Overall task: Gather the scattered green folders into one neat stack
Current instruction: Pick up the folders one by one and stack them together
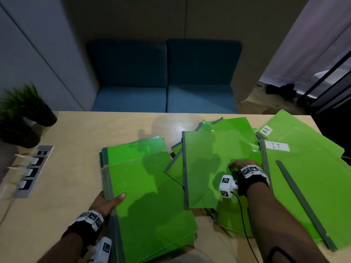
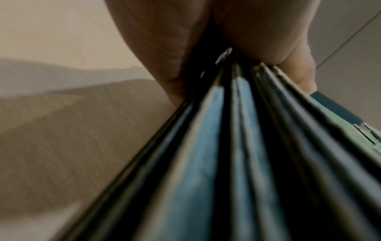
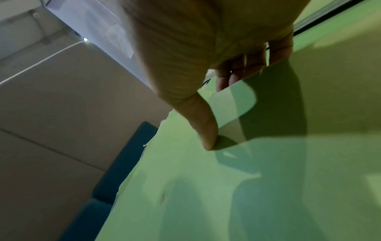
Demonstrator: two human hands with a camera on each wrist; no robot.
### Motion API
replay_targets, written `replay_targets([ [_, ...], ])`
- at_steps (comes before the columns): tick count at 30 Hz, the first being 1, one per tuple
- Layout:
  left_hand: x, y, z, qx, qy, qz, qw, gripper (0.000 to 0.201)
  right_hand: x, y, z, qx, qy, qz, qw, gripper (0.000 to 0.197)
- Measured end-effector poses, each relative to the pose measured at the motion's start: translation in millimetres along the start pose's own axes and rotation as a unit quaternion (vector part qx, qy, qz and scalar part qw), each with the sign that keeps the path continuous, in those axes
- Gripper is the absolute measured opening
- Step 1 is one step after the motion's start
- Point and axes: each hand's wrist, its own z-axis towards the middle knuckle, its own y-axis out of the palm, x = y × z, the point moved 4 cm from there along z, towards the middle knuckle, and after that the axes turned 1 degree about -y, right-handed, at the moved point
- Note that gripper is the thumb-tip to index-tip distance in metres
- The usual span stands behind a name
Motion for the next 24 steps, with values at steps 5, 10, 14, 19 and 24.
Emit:
replay_targets([
  [5, -2.0, -2.3, 3.3, -0.002, -0.011, -0.021, 1.000, 0.082, -28.1, -8.0, -3.6, 0.017, -0.013, 0.148, 0.989, 0.046],
  [10, -2.6, -4.3, 1.9, 0.001, -0.008, -0.008, 1.000, 0.071, -75.2, -23.8, -19.9, 0.106, -0.194, 0.268, 0.938, 0.031],
  [14, -7.4, -8.1, 5.9, -0.017, -0.004, -0.012, 1.000, 0.099, -109.5, -2.2, -44.4, 0.045, -0.281, 0.245, 0.927, 0.045],
  [19, -9.2, -15.5, 7.1, -0.042, 0.022, 0.042, 0.998, 0.120, -100.9, 98.5, -61.1, -0.148, -0.253, 0.173, 0.940, 0.053],
  [24, -14.8, -19.5, 3.5, -0.051, 0.027, 0.067, 0.996, 0.137, -88.0, 149.7, -81.4, -0.132, -0.231, 0.111, 0.958, 0.047],
])
